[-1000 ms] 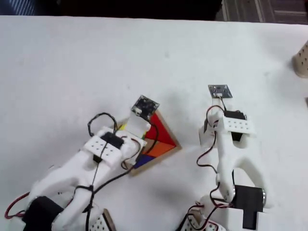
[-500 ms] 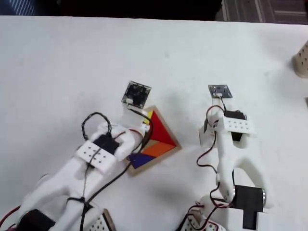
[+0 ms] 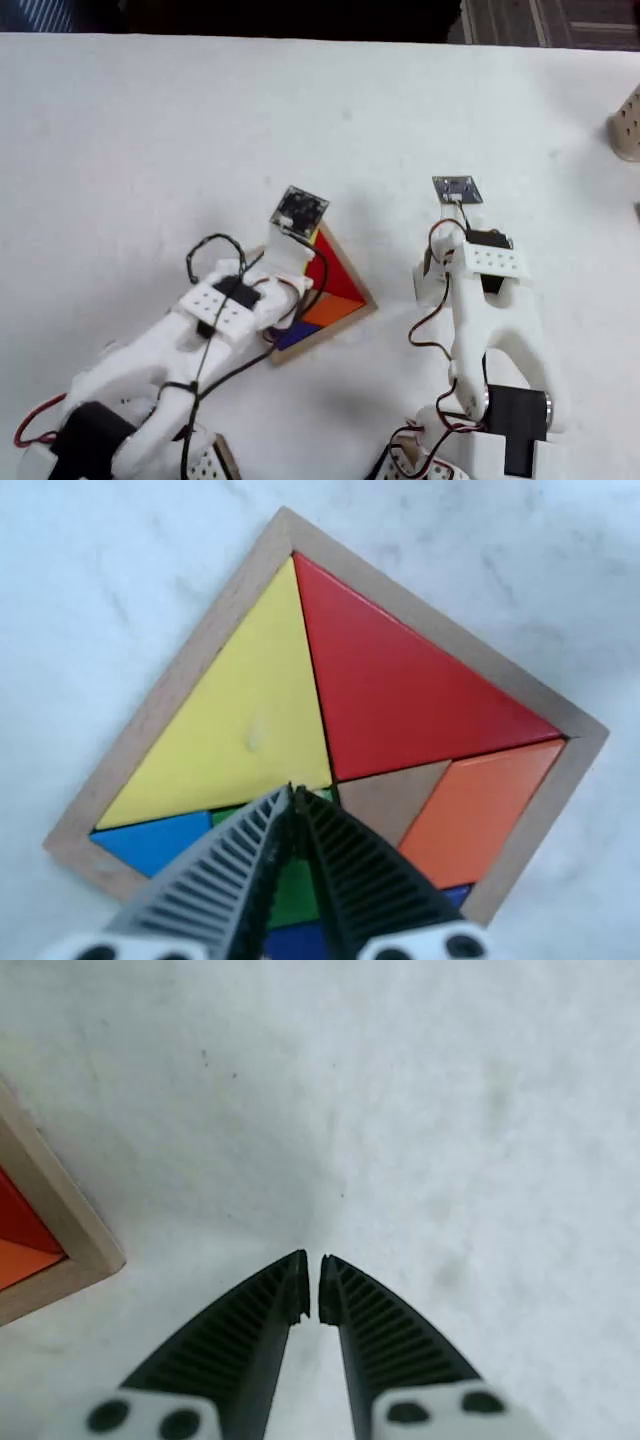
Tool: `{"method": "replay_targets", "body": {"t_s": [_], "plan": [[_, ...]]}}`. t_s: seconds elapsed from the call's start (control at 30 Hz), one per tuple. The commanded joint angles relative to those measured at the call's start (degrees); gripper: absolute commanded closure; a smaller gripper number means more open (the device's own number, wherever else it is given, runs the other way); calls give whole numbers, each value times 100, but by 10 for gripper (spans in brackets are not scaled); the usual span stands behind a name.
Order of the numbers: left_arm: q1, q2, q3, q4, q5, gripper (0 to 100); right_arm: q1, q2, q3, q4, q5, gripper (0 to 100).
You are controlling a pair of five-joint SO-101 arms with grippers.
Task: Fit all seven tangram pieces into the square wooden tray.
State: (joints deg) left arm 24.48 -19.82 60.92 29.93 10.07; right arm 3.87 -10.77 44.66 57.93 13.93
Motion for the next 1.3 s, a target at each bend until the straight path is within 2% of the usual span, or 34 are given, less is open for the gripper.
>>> {"method": "replay_targets", "body": {"t_s": [0.0,0.13,0.4,0.63,0.83,0.93,1.03,1.2,1.27], "plan": [[40,-585,88,9,-53,977,-57,-224,-18,-66,70,977],[-127,-1112,316,-62,-44,977,-57,-224,-18,-66,70,977],[-1622,-2519,914,-79,-88,977,-66,-567,105,-110,18,981],[-2448,-4057,1881,-44,-132,977,-409,-2325,1468,-796,18,981],[-3055,-5719,3209,-26,-897,977,-453,-4127,2620,-989,62,978],[-3389,-6633,3640,413,-941,977,-576,-4971,3235,-971,70,978],[-3697,-7512,3648,1407,-976,977,-1033,-5727,4035,-954,70,978],[-3723,-8558,3613,3112,-2092,977,-1156,-7055,4835,-629,70,981],[-3749,-8505,3613,3095,-2444,977,-1147,-7653,4949,-180,70,981]]}}
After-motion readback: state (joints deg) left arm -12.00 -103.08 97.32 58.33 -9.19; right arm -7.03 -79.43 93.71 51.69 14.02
